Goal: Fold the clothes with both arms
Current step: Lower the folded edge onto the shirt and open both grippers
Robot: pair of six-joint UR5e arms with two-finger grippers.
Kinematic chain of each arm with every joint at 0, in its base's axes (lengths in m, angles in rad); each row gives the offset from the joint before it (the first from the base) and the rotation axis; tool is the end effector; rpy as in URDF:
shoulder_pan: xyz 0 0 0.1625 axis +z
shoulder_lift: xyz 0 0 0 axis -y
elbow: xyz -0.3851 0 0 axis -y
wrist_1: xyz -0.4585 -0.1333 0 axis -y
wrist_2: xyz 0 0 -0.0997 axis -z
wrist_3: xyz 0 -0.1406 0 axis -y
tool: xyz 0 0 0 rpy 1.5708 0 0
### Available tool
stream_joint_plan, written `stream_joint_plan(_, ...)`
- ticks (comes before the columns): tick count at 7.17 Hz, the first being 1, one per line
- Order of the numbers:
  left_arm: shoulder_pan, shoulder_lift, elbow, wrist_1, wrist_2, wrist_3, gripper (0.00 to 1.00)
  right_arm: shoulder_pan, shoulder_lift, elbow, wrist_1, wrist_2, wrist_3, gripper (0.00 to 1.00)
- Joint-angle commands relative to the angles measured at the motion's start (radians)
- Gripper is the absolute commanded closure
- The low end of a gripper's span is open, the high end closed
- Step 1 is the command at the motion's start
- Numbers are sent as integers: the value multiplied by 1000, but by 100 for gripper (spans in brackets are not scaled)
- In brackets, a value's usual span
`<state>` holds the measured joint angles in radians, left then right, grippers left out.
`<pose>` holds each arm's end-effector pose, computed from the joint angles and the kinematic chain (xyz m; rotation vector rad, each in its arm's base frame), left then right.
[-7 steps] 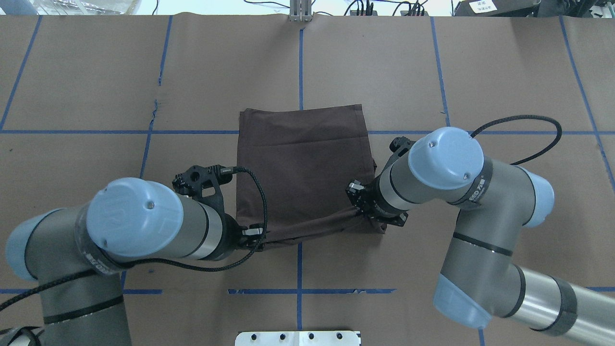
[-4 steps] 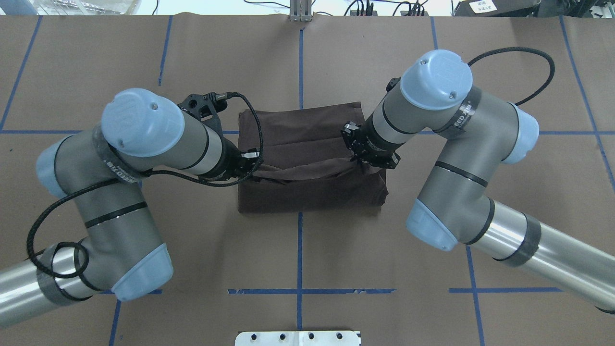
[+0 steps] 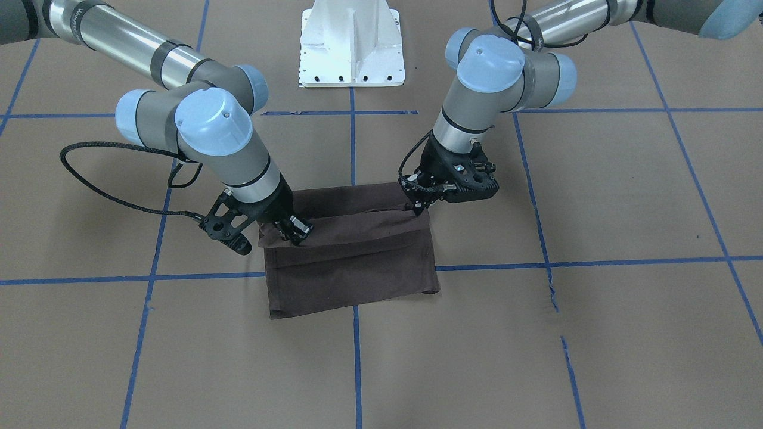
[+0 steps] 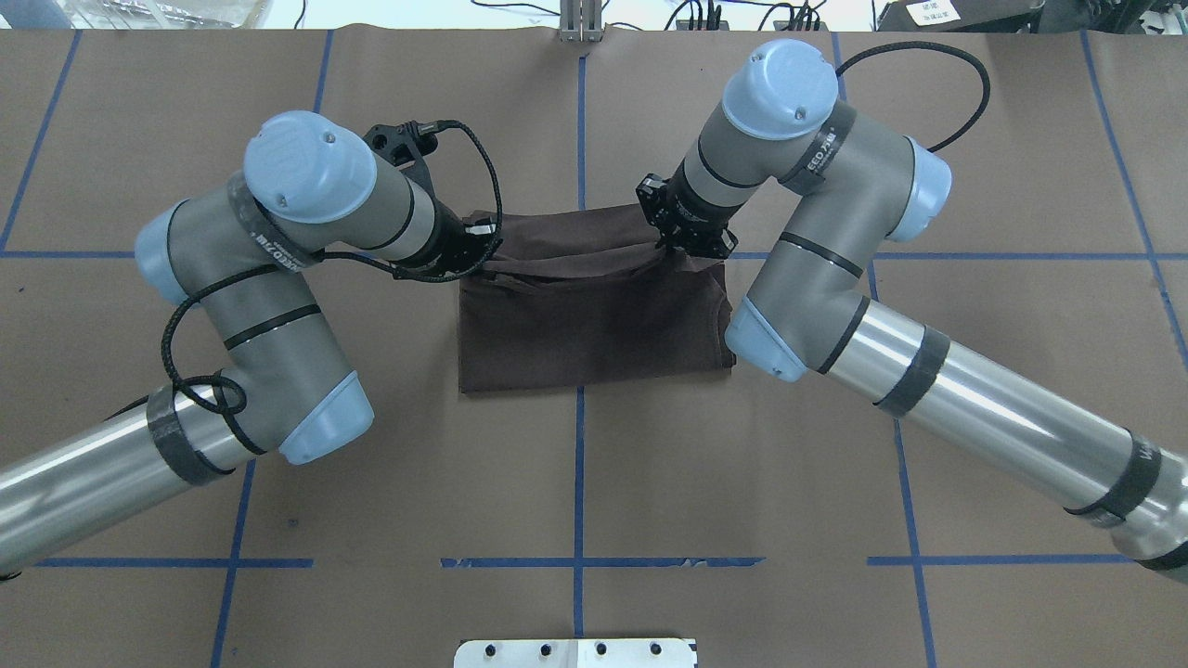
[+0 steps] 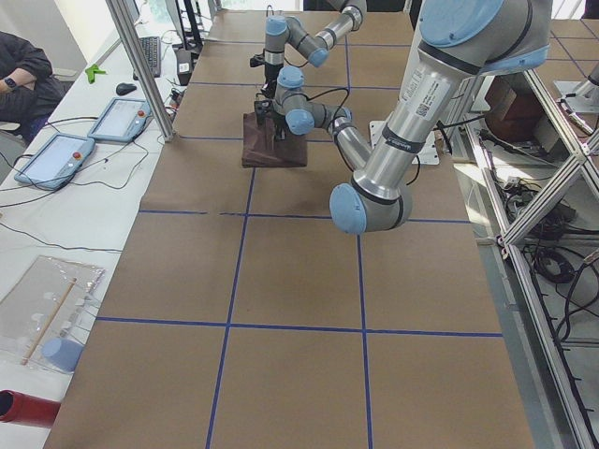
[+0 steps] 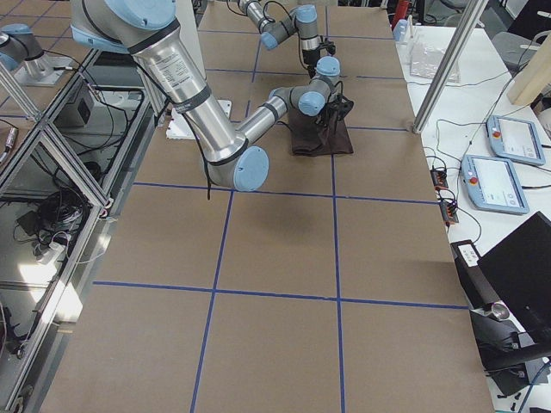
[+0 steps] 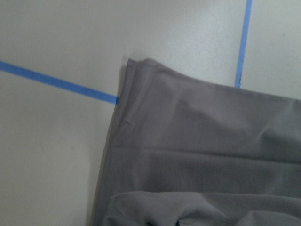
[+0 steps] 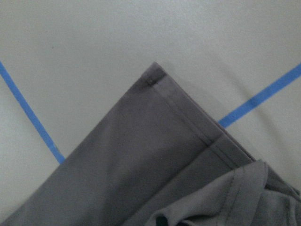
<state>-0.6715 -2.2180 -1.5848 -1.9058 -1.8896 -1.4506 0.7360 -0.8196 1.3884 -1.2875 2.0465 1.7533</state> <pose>0.5397 -0.5429 0.1770 0.1119 1.0281 -0.3429 -0.5532 -0.5941 0.2043 -0.2046 -0.9419 0.6456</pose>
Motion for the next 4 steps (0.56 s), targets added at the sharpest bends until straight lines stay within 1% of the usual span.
stream_joint_plan(1,-74,-130,275,-130,4,23,78,42,143,-266,51,1,-59,96)
stream_joint_plan(2,-130,-167,404,-263,9,71,1,55,166,-319,118,-35,-93,1)
stream_joint_plan(3,-213,-213,501,-277,10,208,0,92,230,-401,119,-43,-186,0)
stream_joint_plan(4,-242,-209,522,-279,9,264,0,127,231,-437,119,-42,-255,0)
